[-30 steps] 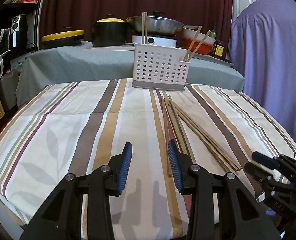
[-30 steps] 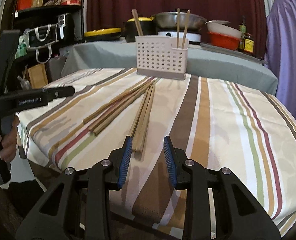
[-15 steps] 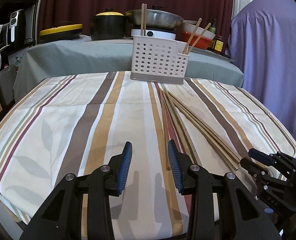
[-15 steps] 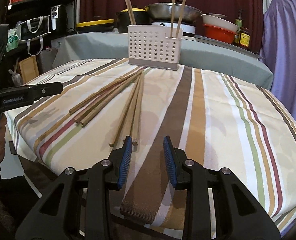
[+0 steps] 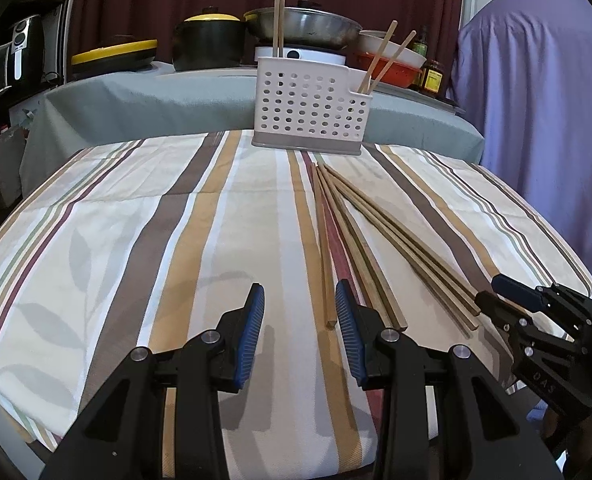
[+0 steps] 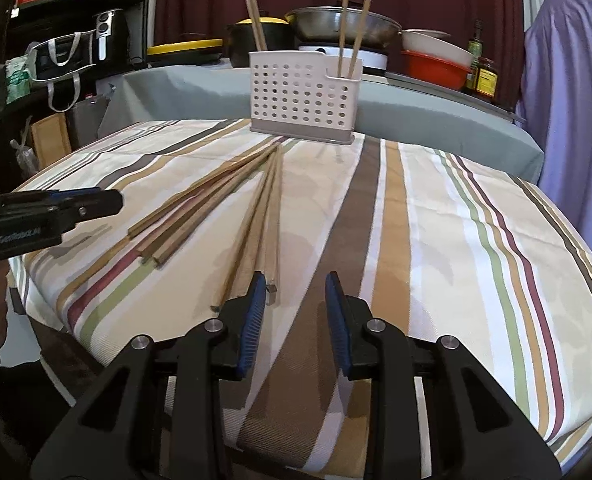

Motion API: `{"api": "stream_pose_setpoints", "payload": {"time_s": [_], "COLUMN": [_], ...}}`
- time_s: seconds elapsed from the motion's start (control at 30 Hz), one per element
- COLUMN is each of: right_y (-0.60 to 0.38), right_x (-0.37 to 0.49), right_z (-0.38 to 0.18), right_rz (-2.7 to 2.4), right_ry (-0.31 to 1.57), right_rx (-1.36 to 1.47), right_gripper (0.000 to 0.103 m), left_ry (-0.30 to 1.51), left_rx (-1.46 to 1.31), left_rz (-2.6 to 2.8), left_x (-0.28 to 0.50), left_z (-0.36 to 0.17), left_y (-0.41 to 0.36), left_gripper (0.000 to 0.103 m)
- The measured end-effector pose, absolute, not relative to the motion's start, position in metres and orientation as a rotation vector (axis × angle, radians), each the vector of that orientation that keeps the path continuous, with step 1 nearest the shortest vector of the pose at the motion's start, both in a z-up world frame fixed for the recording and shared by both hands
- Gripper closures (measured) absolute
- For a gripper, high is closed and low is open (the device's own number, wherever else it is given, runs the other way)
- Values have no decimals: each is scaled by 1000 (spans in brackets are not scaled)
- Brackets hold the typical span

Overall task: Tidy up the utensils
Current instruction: 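Close the left tool on a chopstick while the right tool grips another chopstick, then lift and carry the left tool's chopstick over the holder while the right tool carries its own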

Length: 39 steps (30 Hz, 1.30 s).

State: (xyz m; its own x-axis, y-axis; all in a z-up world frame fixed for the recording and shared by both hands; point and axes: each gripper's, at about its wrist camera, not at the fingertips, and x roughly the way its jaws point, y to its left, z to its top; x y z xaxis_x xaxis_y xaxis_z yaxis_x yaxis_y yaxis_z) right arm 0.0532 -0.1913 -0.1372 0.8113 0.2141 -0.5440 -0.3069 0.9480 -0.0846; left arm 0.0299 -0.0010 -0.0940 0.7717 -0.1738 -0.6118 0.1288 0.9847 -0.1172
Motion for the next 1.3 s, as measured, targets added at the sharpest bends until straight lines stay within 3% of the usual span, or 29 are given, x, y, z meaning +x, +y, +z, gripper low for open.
{"api": "stream_pose_setpoints", "payload": {"time_s": [0.57,0.63,0.8,0.97,1.13,1.3], "right_y": [-189,-188,-187,-190,-191,-191], "right_x": [64,69,73,73,74,75], "right_z": [-134,-135,-140,-141,-142,-142], "right_rz": [293,298,306,302,304,306], "right_ry": [542,549,572,573,576,577], "right_rx": [-152,-155,-149,-137,-134,-133], "right_gripper": [74,86,95,95,95,96], "left_ry": [692,696,711,712,713,701], "left_rx": [-72,-69,-64,-52,-29,-9], "left_rz": [-183,-191,-203,-215,-221,-219], "left_x": [34,34,37,37,39,41], "left_z": [-99,-100,-103,-104,-106,-108], "left_y": [-5,-6,-8,-12,-17,-20], "left_gripper": [65,65,65,66,82,91]}}
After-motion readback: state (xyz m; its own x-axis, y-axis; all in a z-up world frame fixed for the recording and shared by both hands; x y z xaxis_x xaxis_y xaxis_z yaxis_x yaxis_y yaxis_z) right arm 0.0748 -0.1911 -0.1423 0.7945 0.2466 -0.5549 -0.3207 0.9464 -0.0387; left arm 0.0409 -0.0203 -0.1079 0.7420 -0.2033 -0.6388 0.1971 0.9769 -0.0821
